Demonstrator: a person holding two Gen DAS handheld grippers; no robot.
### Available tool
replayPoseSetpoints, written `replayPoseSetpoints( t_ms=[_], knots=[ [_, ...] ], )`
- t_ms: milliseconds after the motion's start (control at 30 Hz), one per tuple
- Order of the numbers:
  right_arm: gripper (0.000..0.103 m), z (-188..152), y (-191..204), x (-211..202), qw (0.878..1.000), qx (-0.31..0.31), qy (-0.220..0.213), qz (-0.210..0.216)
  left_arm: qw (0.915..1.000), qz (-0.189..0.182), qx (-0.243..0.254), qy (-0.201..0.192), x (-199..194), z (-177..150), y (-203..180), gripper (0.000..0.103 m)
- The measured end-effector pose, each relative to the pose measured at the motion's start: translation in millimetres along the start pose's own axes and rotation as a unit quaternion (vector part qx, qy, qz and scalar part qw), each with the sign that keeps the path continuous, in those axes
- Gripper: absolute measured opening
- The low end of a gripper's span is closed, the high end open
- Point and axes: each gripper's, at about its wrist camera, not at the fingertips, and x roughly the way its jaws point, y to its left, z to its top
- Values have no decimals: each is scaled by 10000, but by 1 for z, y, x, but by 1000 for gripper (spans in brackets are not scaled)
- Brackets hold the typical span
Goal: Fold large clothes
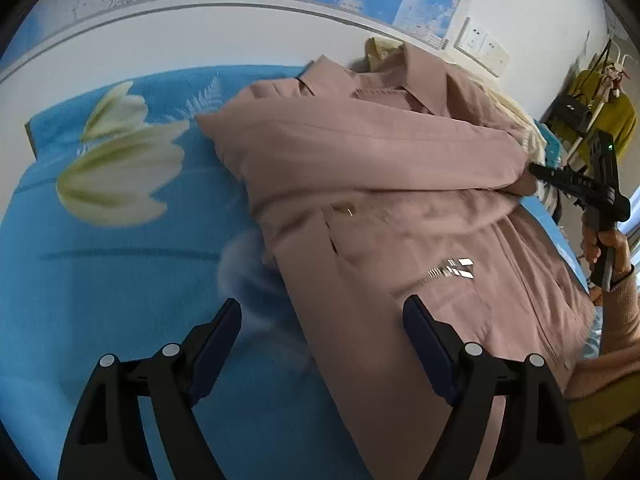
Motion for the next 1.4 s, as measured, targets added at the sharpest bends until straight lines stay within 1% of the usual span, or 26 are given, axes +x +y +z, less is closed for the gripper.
replayPoseSetpoints(
  t_ms=[100, 133, 200, 267, 300, 333, 433, 467, 500, 567, 633, 733, 867, 900, 933, 967, 1000, 1033, 1067, 1100, 1133, 1167, 1200, 1267, 1333, 1400],
  knots=[
    [45, -3, 23, -13, 9987, -447, -161, 191, 9996, -260, -83, 47, -5, -11, -4, 85],
    [44, -4, 29, -13, 9977, -623, -144, 246, 9995, -306, -101, 72, -5, -14, -6, 85],
    [50, -7, 40, 3, 9960, -852, 61, 246, 9990, -411, -143, 142, -3, -18, -9, 85],
    [50, -10, 39, 22, 9962, -780, 372, 66, 9984, -475, -178, 242, -1, -23, -13, 85],
    [49, -13, 34, 26, 9963, -661, 514, 176, 9982, -506, -192, 264, -1, -26, -14, 85],
    [52, -15, 28, 23, 9969, -533, 518, 241, 9976, -587, -214, 309, -2, -29, -16, 85],
    [81, -24, 6, -2, 9981, -270, 387, 396, 9942, -941, -336, 407, -5, -40, -23, 87],
    [84, -29, -3, -10, 9981, -182, 413, 421, 9920, -1098, -365, 503, -4, -44, -26, 88],
    [85, -39, -16, -17, 9973, -22, 537, 490, 9908, -1174, -356, 577, -3, -48, -29, 91],
    [86, -53, -31, -24, 9952, 205, 766, 571, 9915, -1143, -246, 564, -4, -52, -35, 94],
    [87, -73, -46, -31, 9930, 409, 980, 525, 9886, -1346, -259, 619, -5, -56, -40, 96],
    [87, -100, -55, -38, 9846, 678, 1195, 1083, 9840, -1609, -356, 672, -3, -61, -47, 96],
    [84, -119, -43, -40, 9791, 540, 1241, 1521, 9800, -1817, -430, 687, 0, -64, -59, 96],
    [82, -121, -40, -41, 9788, 499, 1212, 1573, 9795, -1844, -446, 670, 1, -65, -63, 96],
    [67, -122, -37, -41, 9779, 462, 1217, 1639, 9822, -1727, -439, 598, 1, -65, -66, 95],
    [43, -123, -33, -40, 9749, 427, 1238, 1800, 9859, -1525, -496, 474, 1, -66, -69, 87],
    [28, -123, -31, -39, 9716, 470, 1262, 1944, 9885, -1338, -564, 418, 2, -65, -70, 39],
    [10, -124, -28, -38, 9676, 529, 1313, 2092, 9904, -1081, -735, 455, 4, -64, -67, 4],
    [10, -124, -25, -38, 9656, 543, 1321, 2175, 9874, -1106, -1016, 506, 3, -63, -59, 4],
    [9, -123, -20, -43, 9644, 512, 1232, 2285, 9848, -1169, -1204, 438, -1, -63, -53, 2],
    [7, -121, -16, -49, 9627, 470, 1147, 2405, 9849, -1123, -1283, 315, -9, -63, -51, 2],
    [7, -118, -10, -61, 9602, 410, 992, 2578, 9861, -1079, -1250, 205, -18, -61, -51, 2],
    [6, -115, -6, -70, 9585, 384, 873, 2688, 9864, -1097, -1227, -22, -37, -61, -51, 1],
    [6, -110, -1, -89, 9536, 329, 650, 2923, 9845, -1205, -1234, -318, -68, -61, -48, 1],
    [6, -110, 6, -114, 9453, 249, 443, 3222, 9851, -1136, -1170, -555, -94, -63, -48, 1],
    [6, -115, 9, -129, 9425, 125, 379, 3319, 9868, -1049, -1051, -653, -110, -69, -50, 1]
  ],
)
